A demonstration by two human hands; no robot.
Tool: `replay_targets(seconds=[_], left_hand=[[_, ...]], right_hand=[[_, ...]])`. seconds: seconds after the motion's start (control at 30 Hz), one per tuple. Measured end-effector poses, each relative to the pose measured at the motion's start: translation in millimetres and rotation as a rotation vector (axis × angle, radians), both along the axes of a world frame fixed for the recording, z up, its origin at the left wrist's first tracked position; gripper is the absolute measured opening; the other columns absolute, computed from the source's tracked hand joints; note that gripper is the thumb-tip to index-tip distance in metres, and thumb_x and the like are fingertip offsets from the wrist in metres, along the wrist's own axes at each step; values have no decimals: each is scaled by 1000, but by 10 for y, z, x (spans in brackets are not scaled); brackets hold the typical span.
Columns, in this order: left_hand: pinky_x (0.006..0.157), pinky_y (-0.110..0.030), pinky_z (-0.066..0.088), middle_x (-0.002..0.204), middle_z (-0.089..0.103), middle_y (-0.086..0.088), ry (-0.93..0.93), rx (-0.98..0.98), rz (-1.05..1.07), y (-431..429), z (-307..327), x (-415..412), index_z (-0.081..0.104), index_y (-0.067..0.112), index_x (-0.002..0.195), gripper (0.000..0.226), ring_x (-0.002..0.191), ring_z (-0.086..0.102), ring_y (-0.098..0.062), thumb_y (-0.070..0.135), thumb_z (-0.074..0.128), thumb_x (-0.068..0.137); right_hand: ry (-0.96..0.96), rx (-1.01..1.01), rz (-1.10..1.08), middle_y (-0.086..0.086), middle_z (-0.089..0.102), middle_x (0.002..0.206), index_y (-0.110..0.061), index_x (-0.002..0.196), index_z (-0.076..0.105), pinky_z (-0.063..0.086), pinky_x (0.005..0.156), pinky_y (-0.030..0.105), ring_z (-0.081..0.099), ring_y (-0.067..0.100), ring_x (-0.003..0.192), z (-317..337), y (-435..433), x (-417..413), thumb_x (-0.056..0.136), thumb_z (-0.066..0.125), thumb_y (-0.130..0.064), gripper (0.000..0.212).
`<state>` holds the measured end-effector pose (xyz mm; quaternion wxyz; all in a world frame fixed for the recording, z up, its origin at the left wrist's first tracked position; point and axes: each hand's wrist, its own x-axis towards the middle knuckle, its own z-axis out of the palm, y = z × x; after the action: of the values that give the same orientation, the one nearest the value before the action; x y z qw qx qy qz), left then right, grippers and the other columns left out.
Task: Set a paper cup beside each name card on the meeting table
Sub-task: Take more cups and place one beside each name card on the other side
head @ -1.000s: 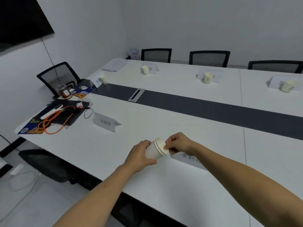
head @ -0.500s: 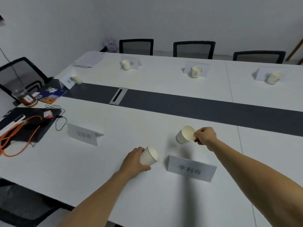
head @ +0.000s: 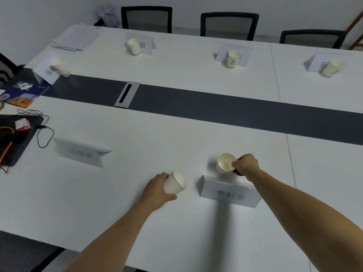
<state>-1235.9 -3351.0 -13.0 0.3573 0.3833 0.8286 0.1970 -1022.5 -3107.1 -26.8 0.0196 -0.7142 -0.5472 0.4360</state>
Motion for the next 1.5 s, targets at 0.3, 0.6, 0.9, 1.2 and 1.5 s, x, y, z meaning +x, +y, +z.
replay_targets(seconds=[0.3,0.6,0.9,1.2,1.5], left_hand=[[87,-40,52,116,59,1,50,48,48,-359,309,109,54,19,122,66,102,58,-21,29,86,65],[88,-38,51,118,59,5,129,166,238,-1468,849,57,53,21,124,67,103,57,-19,29,86,66],[88,-36,52,115,61,4,158,260,404,-2886,1147,-734,52,21,126,70,103,59,-20,31,87,66],[88,-41,54,111,63,3,187,231,378,-4357,1258,-1994,55,21,122,71,101,60,-19,33,88,60],[88,-40,54,112,64,4,147,206,328,-4749,1177,-2827,56,20,119,70,102,60,-19,31,89,59]], right_hand=[[-108,63,175,16,66,79,2,97,61,63,75,42,75,34,78,373,-221,26,82,71,-10,21],[-8,217,532,11,70,79,2,98,71,58,80,42,69,29,72,934,-1033,-705,84,69,-21,26],[264,-17,982,9,73,87,-3,86,68,50,60,26,67,17,70,1388,-2868,-2190,86,73,-22,19],[414,-206,1090,6,75,85,-11,83,68,48,57,23,67,13,71,1394,-4576,-3496,83,77,-30,21],[426,-287,1082,0,72,71,-13,81,71,46,54,21,67,12,69,1368,-5091,-4269,82,78,-23,12]])
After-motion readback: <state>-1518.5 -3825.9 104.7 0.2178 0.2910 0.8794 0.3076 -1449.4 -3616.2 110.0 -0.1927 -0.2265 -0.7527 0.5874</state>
